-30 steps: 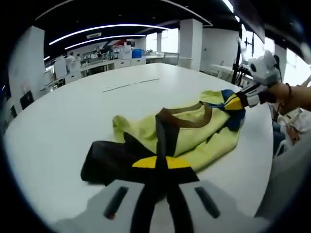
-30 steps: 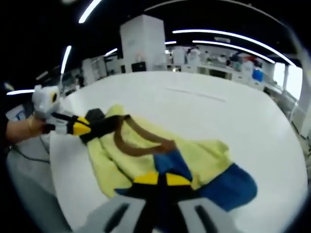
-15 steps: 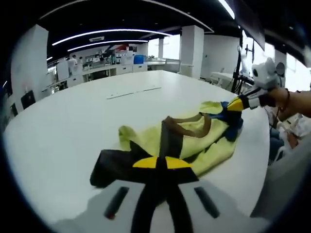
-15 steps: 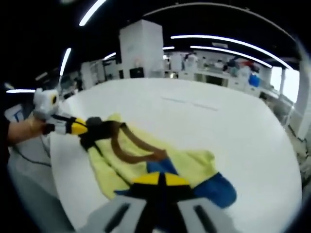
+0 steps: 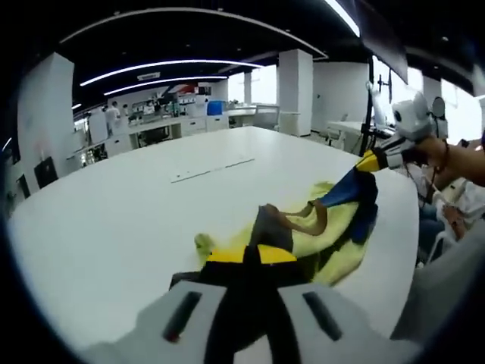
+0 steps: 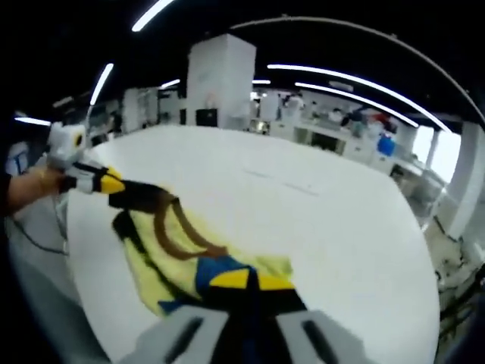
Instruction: Fold the garment on the visible template until the final outline fits inside the template.
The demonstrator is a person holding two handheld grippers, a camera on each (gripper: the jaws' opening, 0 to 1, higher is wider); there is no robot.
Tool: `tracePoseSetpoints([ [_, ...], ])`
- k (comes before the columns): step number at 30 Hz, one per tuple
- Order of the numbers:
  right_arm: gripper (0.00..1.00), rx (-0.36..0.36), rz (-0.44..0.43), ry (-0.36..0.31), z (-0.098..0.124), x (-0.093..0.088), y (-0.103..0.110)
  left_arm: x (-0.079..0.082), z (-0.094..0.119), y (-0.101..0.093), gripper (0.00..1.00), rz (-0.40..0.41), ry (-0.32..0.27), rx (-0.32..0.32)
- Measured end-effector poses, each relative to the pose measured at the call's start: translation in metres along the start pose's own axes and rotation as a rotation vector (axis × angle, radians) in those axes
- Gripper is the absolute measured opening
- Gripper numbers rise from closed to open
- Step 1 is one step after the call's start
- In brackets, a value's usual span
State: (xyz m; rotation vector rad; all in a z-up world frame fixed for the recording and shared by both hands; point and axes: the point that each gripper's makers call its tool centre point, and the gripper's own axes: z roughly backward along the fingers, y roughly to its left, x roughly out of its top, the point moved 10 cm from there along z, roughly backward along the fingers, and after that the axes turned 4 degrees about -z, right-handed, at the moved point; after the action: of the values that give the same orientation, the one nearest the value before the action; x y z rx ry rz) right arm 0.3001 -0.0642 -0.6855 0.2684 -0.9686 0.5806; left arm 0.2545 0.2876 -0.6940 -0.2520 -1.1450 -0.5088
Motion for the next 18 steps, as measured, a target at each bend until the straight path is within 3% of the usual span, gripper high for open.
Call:
tracePoseSetpoints([
  [18, 0.00, -0.016, 0.078, -0.042, -0.009, 0.050, -0.027, 0.045, -0.018, 0.032, 0.00, -0.045, -0.085, 0.041],
])
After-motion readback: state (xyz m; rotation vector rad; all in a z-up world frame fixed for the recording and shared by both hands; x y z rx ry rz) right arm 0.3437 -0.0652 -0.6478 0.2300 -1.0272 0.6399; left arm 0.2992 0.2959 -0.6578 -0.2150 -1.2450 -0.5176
